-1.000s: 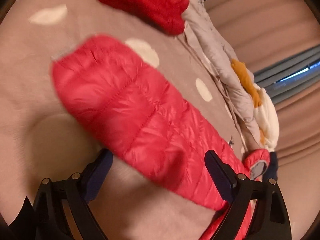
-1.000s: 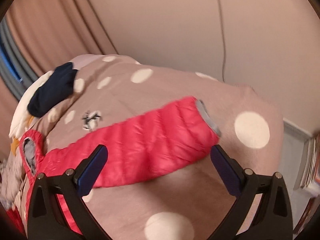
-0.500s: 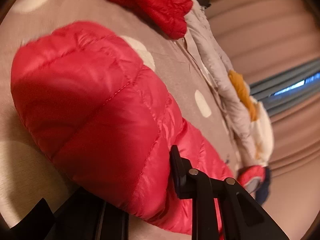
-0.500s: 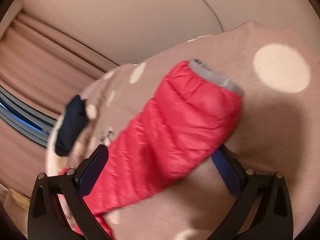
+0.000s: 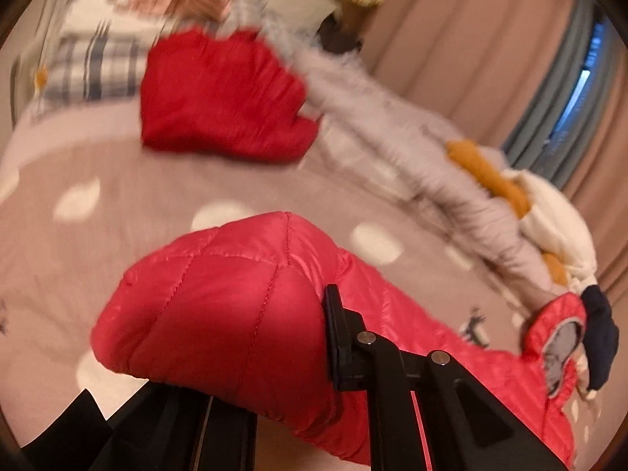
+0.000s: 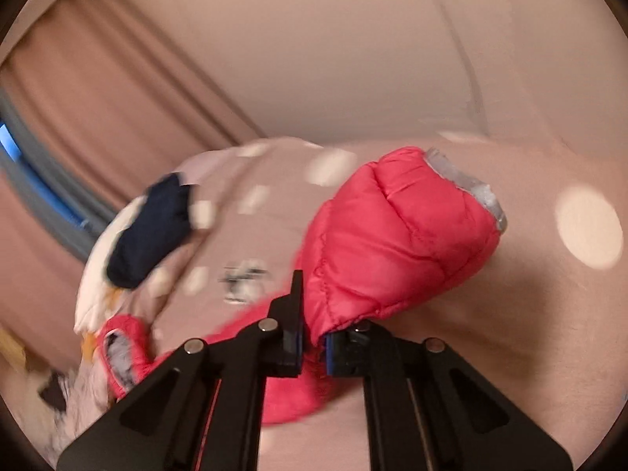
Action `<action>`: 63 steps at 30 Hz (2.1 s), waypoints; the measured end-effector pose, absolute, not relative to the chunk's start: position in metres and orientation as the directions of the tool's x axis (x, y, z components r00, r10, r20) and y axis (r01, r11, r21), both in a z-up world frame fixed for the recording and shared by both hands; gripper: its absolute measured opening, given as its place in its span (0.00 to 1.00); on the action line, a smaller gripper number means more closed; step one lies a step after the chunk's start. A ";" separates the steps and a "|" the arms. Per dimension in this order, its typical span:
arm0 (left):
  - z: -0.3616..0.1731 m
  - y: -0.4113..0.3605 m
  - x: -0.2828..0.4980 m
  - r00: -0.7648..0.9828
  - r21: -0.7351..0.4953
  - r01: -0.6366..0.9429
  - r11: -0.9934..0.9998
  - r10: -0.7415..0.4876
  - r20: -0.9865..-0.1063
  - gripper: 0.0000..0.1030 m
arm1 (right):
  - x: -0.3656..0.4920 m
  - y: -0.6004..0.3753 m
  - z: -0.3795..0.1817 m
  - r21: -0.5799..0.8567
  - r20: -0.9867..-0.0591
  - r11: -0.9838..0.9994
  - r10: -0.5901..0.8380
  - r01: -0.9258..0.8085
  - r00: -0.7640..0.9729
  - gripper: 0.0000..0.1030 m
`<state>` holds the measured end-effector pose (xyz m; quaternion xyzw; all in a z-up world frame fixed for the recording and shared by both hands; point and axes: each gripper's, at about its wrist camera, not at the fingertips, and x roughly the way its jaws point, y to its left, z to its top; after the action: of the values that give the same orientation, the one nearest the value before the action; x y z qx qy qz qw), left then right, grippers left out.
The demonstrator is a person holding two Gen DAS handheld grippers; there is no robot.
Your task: Fold large clothes
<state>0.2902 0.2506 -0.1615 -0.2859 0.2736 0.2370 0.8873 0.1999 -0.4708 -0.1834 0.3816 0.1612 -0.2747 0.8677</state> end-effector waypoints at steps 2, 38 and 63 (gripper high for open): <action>-0.140 0.237 0.286 0.777 -0.382 -0.544 0.747 0.278 -0.564 0.12 | 0.227 -0.439 -0.154 0.580 -0.419 0.640 -0.296 0.504 0.858 0.08; -0.084 0.131 0.289 0.839 -0.182 -0.403 0.897 0.282 -0.466 0.12 | 0.401 -0.239 -0.273 -0.069 -0.738 0.965 -0.219 0.252 0.638 0.70; -0.133 -0.133 0.331 0.682 -0.080 0.138 0.987 -0.153 -0.715 0.51 | 0.264 -0.350 -0.144 0.022 -0.543 0.827 -0.461 0.561 0.702 0.77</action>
<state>0.3311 -0.1334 -0.1332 -0.0100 0.3907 -0.0794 0.9170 0.2640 -0.3496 -0.1437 0.0931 0.2676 -0.2786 0.9177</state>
